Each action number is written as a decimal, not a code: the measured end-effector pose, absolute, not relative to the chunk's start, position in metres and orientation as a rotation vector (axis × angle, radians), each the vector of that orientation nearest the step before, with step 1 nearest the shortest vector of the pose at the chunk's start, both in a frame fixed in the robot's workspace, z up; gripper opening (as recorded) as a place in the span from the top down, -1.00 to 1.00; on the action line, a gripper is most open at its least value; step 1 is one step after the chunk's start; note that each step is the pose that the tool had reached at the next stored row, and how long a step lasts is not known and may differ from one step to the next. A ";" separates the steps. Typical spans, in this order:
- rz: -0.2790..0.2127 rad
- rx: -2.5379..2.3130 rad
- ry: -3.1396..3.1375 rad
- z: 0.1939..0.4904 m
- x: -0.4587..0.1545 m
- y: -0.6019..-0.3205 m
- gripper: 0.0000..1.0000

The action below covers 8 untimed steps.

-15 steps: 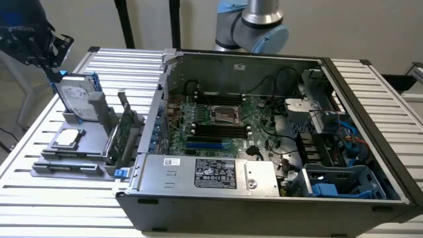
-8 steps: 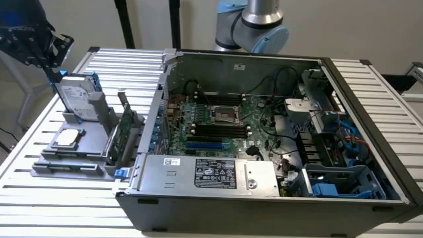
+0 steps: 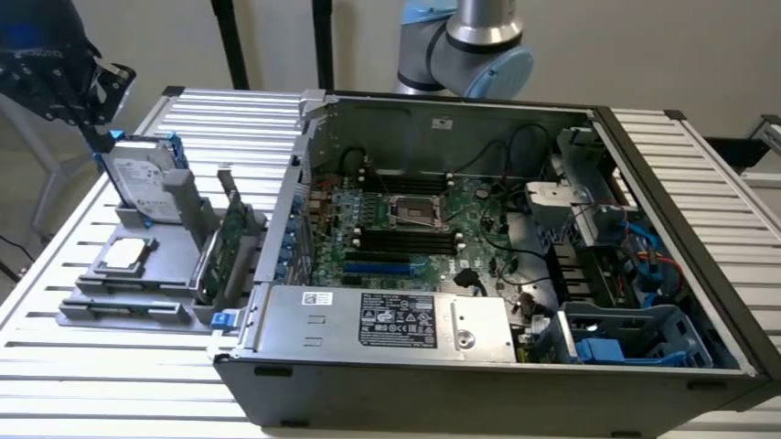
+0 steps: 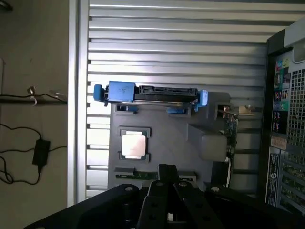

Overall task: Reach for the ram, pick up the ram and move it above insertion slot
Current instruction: 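Reach for the ram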

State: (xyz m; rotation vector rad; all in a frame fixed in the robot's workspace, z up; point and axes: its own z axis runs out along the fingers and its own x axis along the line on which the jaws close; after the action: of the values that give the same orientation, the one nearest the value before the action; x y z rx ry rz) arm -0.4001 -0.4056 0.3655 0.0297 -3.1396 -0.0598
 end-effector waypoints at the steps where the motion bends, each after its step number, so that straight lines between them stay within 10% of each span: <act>1: -0.060 0.030 -3.140 0.365 -0.400 -0.409 0.79; 8: -0.060 0.030 -3.140 0.365 -0.400 -0.439 0.79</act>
State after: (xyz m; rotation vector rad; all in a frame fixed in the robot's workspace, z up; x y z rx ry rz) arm -0.4000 -0.4388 0.3645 0.0304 -3.1400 -0.0601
